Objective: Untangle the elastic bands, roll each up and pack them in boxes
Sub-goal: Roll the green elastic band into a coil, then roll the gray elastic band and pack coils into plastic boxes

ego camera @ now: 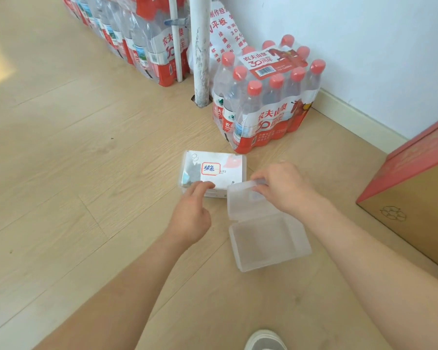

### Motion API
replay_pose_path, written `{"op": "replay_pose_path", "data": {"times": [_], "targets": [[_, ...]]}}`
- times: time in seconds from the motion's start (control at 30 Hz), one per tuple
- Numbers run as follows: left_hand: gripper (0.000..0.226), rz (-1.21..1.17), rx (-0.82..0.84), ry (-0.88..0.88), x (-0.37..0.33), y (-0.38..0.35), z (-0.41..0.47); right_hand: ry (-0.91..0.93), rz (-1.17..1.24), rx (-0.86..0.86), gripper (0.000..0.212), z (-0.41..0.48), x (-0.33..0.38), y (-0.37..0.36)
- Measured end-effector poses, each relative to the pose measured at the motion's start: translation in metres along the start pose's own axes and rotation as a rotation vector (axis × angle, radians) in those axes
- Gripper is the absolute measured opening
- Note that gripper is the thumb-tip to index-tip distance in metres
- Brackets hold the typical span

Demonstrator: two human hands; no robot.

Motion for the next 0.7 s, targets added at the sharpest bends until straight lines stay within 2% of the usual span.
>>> {"op": "replay_pose_path", "data": {"times": [0.07, 0.13, 0.23, 0.33, 0.4, 0.47, 0.53, 0.6, 0.7], "targets": [[0.043, -0.143, -0.109, 0.002, -0.006, 0.004, -0.023, 0.022, 0.022, -0.004, 0.032, 0.012, 0.021, 0.001], [0.033, -0.149, -0.006, -0.047, -0.012, -0.011, -0.046, 0.053, 0.017, -0.028, 0.033, 0.022, 0.041, 0.0], [0.046, 0.036, 0.21, -0.044, -0.005, -0.036, -0.071, 0.136, -0.106, -0.021, 0.037, 0.032, 0.074, -0.002], [0.06, 0.098, 0.232, 0.023, 0.0, -0.022, -0.082, 0.177, -0.241, 0.051, 0.045, 0.031, 0.092, 0.006], [0.06, 0.145, 0.22, 0.006, -0.006, 0.007, -0.089, 0.207, -0.323, 0.096, 0.044, 0.026, 0.102, 0.025], [0.052, 0.207, 0.215, 0.005, -0.014, 0.051, -0.098, 0.293, -0.38, 0.149, 0.034, 0.015, 0.121, 0.05], [0.045, 0.295, 0.213, 0.026, -0.024, 0.104, -0.111, 0.415, -0.428, 0.234, 0.039, -0.005, 0.151, 0.075], [0.041, 0.395, 0.195, 0.107, -0.032, 0.164, -0.136, 0.525, -0.457, 0.304, 0.045, -0.036, 0.192, 0.105], [0.039, 0.486, 0.145, 0.243, -0.047, 0.25, -0.196, 0.677, -0.485, 0.295, 0.046, -0.087, 0.265, 0.148]]}}
Point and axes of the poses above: each hand's wrist, its own z-axis towards the middle knuckle, its own y-axis out of the back of the hand, x = y × z, the point moved 7 cm from there along z, towards the middle knuckle, and after that the axes turned 6 degrees about x, right-handed, at the moved point
